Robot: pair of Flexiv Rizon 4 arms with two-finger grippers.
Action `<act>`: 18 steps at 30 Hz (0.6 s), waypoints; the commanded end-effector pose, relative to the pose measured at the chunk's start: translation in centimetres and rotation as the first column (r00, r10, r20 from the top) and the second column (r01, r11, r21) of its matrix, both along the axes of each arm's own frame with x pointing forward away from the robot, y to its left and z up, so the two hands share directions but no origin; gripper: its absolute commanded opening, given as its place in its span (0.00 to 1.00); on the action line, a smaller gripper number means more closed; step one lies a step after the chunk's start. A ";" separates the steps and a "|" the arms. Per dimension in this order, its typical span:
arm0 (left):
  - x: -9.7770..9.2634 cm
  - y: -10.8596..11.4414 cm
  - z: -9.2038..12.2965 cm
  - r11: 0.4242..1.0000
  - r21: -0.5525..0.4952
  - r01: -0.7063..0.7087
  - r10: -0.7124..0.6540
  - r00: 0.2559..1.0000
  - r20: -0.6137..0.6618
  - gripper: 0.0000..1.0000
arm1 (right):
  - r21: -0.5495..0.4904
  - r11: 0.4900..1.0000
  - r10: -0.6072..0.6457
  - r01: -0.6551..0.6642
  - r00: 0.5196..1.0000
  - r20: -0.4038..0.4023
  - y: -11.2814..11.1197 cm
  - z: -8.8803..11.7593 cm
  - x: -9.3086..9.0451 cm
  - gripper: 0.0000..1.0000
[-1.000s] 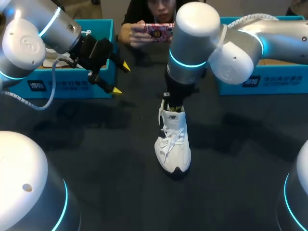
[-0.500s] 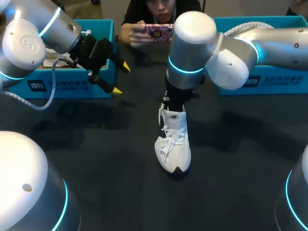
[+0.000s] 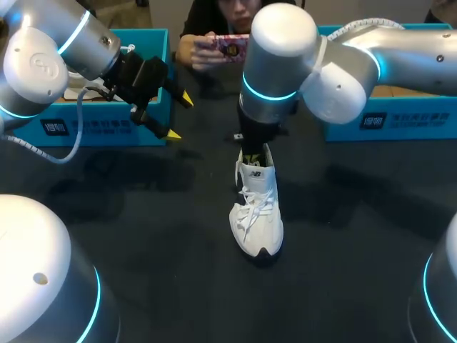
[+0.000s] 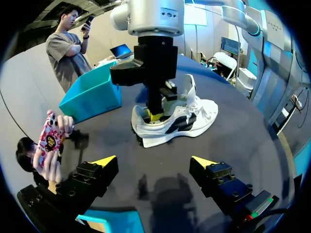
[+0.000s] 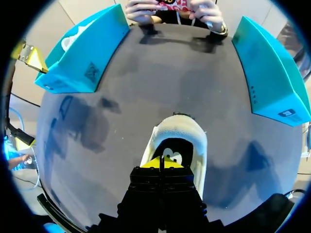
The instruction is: Take the shoe out of the shoebox, open the shoe tongue, remove and reinsert the insole, then place the shoe into the shoebox
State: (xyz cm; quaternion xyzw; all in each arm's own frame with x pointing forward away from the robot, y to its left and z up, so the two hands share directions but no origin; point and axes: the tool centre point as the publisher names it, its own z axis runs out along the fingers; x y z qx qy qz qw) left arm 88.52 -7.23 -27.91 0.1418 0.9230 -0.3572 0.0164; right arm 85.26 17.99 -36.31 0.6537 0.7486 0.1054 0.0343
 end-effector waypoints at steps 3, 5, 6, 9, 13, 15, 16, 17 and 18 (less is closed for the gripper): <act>-0.1 0.0 0.1 1.000 0.003 -0.001 0.001 1.000 0.001 1.00 | -0.003 1.000 0.002 -0.002 1.000 -0.023 0.7 -3.2 0.5 0.00; -0.1 0.0 0.1 1.000 0.003 -0.001 0.001 1.000 0.001 1.00 | -0.010 1.000 -0.011 0.011 1.000 -0.030 0.5 -3.9 0.6 0.00; -0.1 0.0 0.1 1.000 0.003 -0.001 0.001 1.000 0.001 1.00 | -0.020 1.000 -0.018 0.017 0.999 -0.033 0.4 -4.2 0.5 0.00; -0.1 0.0 0.1 1.000 0.003 -0.001 0.001 1.000 0.001 1.00 | -0.051 0.998 -0.027 0.025 0.999 -0.044 0.1 -4.7 0.5 0.00; -0.1 0.0 0.1 1.000 0.003 -0.001 0.001 1.000 0.001 1.00 | -0.074 0.997 -0.029 0.026 0.999 -0.039 0.0 -3.9 0.6 0.00; -0.1 0.0 0.1 1.000 0.003 -0.001 0.001 1.000 0.001 1.00 | -0.088 0.996 -0.027 0.025 0.999 -0.025 -0.2 -3.0 0.6 0.00; -0.1 0.0 0.1 1.000 0.003 -0.001 0.001 1.000 0.001 1.00 | -0.091 0.996 -0.028 0.026 0.999 -0.017 -0.2 -2.5 0.7 0.00; -0.1 0.0 0.1 1.000 0.003 -0.001 0.001 1.000 0.001 1.00 | -0.095 0.995 -0.027 0.026 1.000 -0.008 -0.2 -2.1 0.7 0.00; -0.1 0.0 0.1 1.000 0.003 -0.001 0.001 1.000 0.001 1.00 | -0.096 0.995 -0.026 0.026 1.000 0.001 -0.3 -1.8 0.9 0.00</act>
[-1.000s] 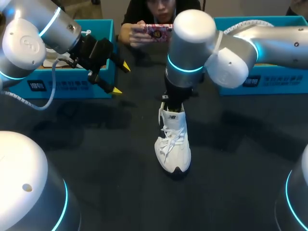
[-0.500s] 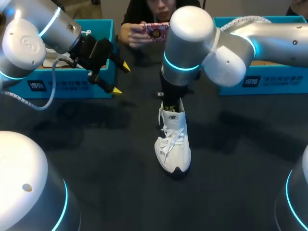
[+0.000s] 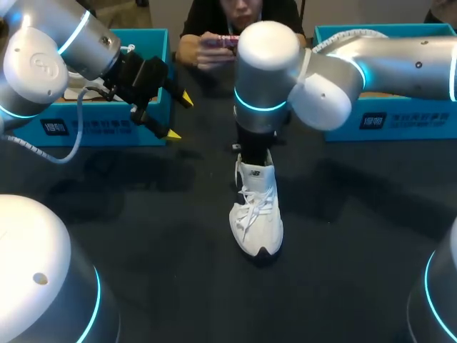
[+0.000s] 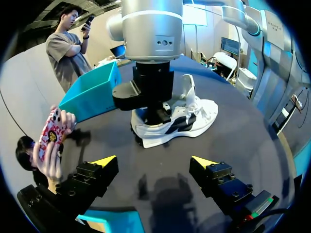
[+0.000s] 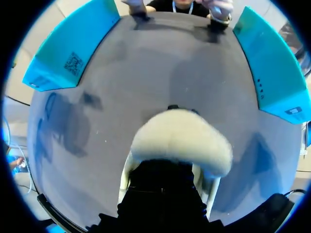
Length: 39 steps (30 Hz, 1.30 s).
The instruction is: Take the shoe out of the shoebox, open the shoe tongue, remove and reinsert the insole, then place the shoe into the shoebox
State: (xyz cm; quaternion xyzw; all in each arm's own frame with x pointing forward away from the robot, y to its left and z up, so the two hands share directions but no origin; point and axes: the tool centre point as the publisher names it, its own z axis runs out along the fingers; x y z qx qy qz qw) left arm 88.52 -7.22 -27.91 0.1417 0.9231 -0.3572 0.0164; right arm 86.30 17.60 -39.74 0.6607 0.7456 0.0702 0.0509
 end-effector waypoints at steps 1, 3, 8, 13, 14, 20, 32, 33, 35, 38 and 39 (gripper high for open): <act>-0.1 0.0 0.1 1.000 0.003 0.000 0.000 1.000 0.001 1.00 | -0.028 1.000 -0.002 0.003 1.000 0.026 0.0 1.6 0.0 0.00; -0.1 0.0 0.1 1.000 0.003 0.000 0.000 1.000 0.001 1.00 | -0.036 0.999 0.002 -0.001 1.000 0.030 -0.1 1.4 0.4 0.00; -0.1 0.0 0.1 1.000 0.003 0.000 0.000 1.000 0.001 1.00 | -0.058 0.998 0.008 -0.006 0.999 0.039 -0.4 -0.1 1.1 0.00; -0.1 0.0 0.1 1.000 0.003 0.000 0.000 1.000 0.001 1.00 | -0.085 0.996 0.013 -0.009 0.999 0.047 -0.2 -1.2 1.2 0.00; -0.1 0.0 0.1 1.000 0.003 0.000 0.000 1.000 0.001 1.00 | -0.087 0.996 0.013 -0.008 0.999 0.047 -0.3 -1.5 1.1 0.00; -0.1 0.0 0.1 1.000 0.003 0.000 0.000 1.000 0.001 1.00 | -0.090 0.996 -0.026 0.029 0.999 0.038 -0.6 -0.1 0.0 0.00; -0.1 0.0 0.1 1.000 0.003 0.000 0.000 1.000 0.001 1.00 | -0.032 1.000 -0.006 0.000 0.982 -0.189 -1.7 5.3 -4.2 0.00; -0.1 0.0 0.1 1.000 0.003 0.000 0.000 1.000 0.001 1.00 | -0.033 0.999 -0.012 0.006 0.980 -0.198 -1.7 5.5 -4.5 0.00; -0.1 0.0 0.1 1.000 0.003 0.000 0.000 1.000 0.001 1.00 | -0.030 1.000 -0.013 0.006 0.970 -0.241 -1.7 5.8 -5.3 0.00; -0.1 0.0 0.1 1.000 0.003 0.000 0.000 1.000 0.001 1.00 | -0.021 1.000 -0.020 0.015 0.962 -0.274 -1.6 5.8 -6.0 0.00; -0.1 0.0 0.1 1.000 0.003 0.000 0.000 1.000 0.001 1.00 | -0.020 1.000 -0.026 0.022 0.957 -0.290 -1.5 5.7 -6.2 0.00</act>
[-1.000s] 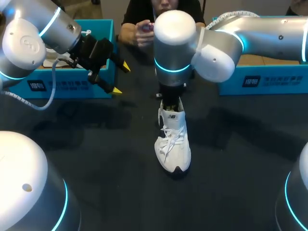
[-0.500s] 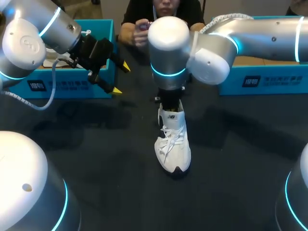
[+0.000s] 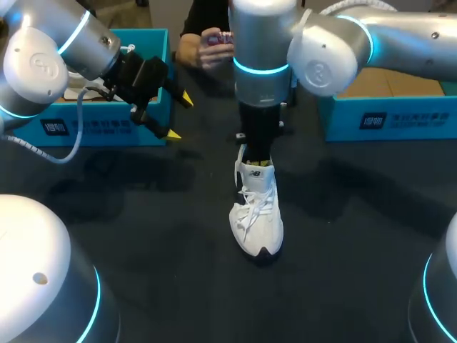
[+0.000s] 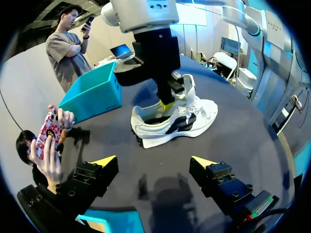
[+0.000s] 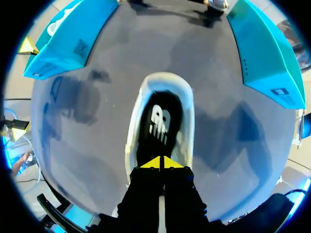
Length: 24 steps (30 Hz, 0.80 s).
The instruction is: Take the shoe out of the shoebox, open the shoe tongue, remove and reinsert the insole, then place the shoe into the shoebox
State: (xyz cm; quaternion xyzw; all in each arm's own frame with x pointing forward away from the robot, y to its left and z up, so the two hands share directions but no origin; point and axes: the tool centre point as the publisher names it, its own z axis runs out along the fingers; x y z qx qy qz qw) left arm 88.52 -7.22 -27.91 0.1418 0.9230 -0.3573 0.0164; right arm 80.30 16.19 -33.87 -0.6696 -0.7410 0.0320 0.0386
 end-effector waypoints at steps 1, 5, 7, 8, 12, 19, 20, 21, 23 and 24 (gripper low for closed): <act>-0.1 0.0 0.1 1.000 0.003 0.000 0.000 1.000 0.001 1.00 | 0.016 1.000 -0.010 0.011 0.999 -0.032 0.0 -0.3 -0.4 0.00; -0.1 0.0 0.1 1.000 0.003 0.000 0.000 1.000 0.001 1.00 | 0.031 0.999 -0.037 0.038 0.998 -0.052 0.1 -1.0 -0.8 0.02; -0.1 0.0 0.1 1.000 0.003 0.000 0.000 1.000 0.001 1.00 | 0.016 0.998 -0.054 0.055 0.997 -0.061 0.1 -1.0 -0.9 1.00; -0.1 0.0 0.1 1.000 0.003 0.000 0.000 1.000 0.001 1.00 | 0.013 0.998 -0.059 0.060 0.996 -0.060 0.2 -0.9 -1.0 1.00; -0.1 0.0 0.1 1.000 0.003 0.000 0.000 1.000 0.001 1.00 | 0.024 0.996 -0.083 0.085 0.994 -0.069 0.3 -0.3 -1.2 1.00; -0.1 0.0 0.1 1.000 0.003 0.000 0.000 1.000 0.001 1.00 | 0.062 0.995 -0.073 0.080 0.992 -0.106 0.3 -0.6 -1.5 1.00; -0.1 0.0 0.1 1.000 0.003 0.000 0.000 1.000 0.001 1.00 | 0.064 0.995 -0.069 0.077 0.991 -0.118 0.3 -0.8 -1.6 1.00; -0.1 0.0 0.1 1.000 0.003 0.000 0.000 1.000 0.001 1.00 | 0.065 0.995 -0.069 0.078 0.990 -0.122 0.3 -1.0 -1.8 1.00; -0.1 0.0 0.1 1.000 0.003 0.000 0.000 1.000 0.001 1.00 | 0.064 0.995 -0.073 0.082 0.990 -0.124 0.1 -1.0 -2.0 1.00; -0.1 0.0 0.1 1.000 0.003 0.000 0.000 1.000 0.001 1.00 | 0.064 0.994 -0.074 0.083 0.989 -0.125 0.1 -1.0 -2.0 1.00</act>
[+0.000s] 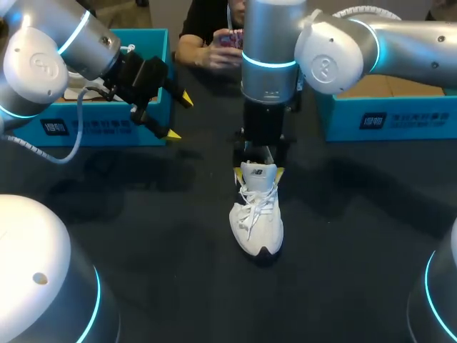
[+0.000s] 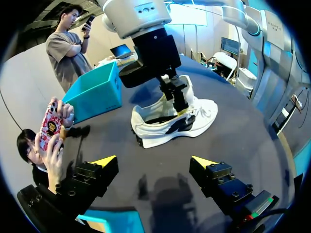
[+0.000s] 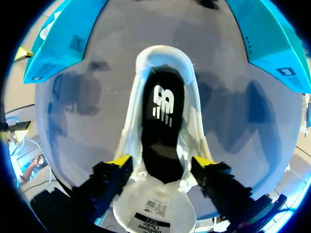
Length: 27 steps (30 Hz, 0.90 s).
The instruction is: Take the shoe out of the shoebox, open the shoe tongue, remove and reinsert the insole, then place the shoe into the shoebox
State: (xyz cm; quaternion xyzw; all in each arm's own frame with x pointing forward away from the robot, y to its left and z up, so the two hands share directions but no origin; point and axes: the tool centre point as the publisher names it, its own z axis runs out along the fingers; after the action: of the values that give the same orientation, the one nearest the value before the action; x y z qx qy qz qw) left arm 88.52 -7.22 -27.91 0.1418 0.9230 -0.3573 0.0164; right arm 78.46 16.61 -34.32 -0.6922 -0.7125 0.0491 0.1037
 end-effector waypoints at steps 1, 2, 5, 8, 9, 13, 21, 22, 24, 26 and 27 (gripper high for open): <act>-0.1 0.0 0.1 1.000 0.003 -0.001 0.001 1.000 0.001 1.00 | 0.012 1.000 -0.007 0.007 1.000 -0.004 -0.4 -0.5 -0.3 1.00; -0.1 0.0 0.1 1.000 0.003 -0.001 0.001 1.000 0.001 1.00 | 0.012 1.000 -0.008 0.008 1.000 -0.006 -0.4 -0.5 -0.3 1.00; -0.1 0.0 0.1 1.000 0.003 -0.001 0.001 1.000 0.001 1.00 | 0.019 1.000 -0.009 0.009 1.000 -0.019 -0.5 -0.8 -0.5 1.00; -0.1 0.0 0.1 1.000 0.003 -0.001 0.001 1.000 0.001 1.00 | 0.021 1.000 -0.006 0.007 0.999 -0.034 -0.5 -0.8 -0.5 1.00; -0.1 0.0 0.1 1.000 0.003 -0.001 0.001 1.000 0.001 1.00 | 0.023 1.000 -0.006 0.007 0.999 -0.039 -0.5 -0.7 -0.5 1.00; -0.1 0.0 0.1 1.000 0.003 -0.001 0.001 1.000 0.001 1.00 | 0.016 1.000 -0.017 0.017 0.999 -0.048 -0.4 0.3 -0.8 1.00; -0.1 0.0 0.1 1.000 0.003 -0.001 0.001 1.000 0.001 1.00 | 0.003 0.999 -0.032 0.033 0.996 -0.082 -0.3 2.2 -1.5 1.00; -0.1 0.0 0.1 1.000 0.003 -0.001 0.001 1.000 0.001 1.00 | 0.002 0.999 -0.040 0.040 0.995 -0.088 -0.1 2.8 -2.0 1.00; -0.1 0.0 0.1 1.000 0.003 -0.001 0.001 1.000 0.001 1.00 | 0.000 0.999 -0.048 0.048 0.995 -0.088 0.0 3.4 -2.3 1.00; -0.1 0.0 0.1 1.000 0.003 -0.001 0.001 1.000 0.001 1.00 | -0.009 0.998 -0.065 0.065 0.995 -0.081 0.1 4.4 -2.9 1.00; -0.1 0.0 0.1 1.000 0.003 -0.001 0.001 1.000 0.001 1.00 | -0.009 0.998 -0.066 0.066 0.995 -0.081 0.2 4.5 -3.0 1.00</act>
State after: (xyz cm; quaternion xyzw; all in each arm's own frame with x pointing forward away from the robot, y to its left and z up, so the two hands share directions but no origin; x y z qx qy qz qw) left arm 88.52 -7.22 -27.91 0.1418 0.9230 -0.3573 0.0164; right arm 76.29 16.96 -30.93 -0.7114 -0.6835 0.0822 0.1414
